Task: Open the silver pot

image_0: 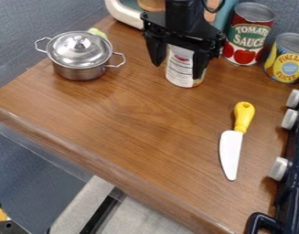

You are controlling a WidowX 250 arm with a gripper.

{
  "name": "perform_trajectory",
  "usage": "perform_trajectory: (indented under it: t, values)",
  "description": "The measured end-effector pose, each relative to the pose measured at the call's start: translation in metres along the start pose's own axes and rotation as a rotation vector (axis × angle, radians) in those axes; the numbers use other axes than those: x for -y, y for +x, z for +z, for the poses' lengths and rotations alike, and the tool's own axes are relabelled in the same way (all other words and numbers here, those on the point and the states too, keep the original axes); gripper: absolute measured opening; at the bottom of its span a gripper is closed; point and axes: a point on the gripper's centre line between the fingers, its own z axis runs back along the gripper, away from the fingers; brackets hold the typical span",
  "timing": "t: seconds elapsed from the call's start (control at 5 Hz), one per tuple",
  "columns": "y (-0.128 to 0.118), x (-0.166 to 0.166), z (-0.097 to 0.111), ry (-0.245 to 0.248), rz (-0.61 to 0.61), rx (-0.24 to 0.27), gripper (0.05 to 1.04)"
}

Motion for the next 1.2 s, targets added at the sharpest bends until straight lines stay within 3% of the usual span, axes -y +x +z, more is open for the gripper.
perform_trajectory:
  t: [0.2, 0.6, 1.2]
  values:
    - [-0.003, -0.001, -0.008, 0.005, 0.003, -0.029, 1.000]
    - [0.002, -0.056, -0.002, 0.034, 0.176, -0.036, 1.000]
    - [-0.010, -0.145, 0.007, 0.161, 0.464, -0.050, 1.000]
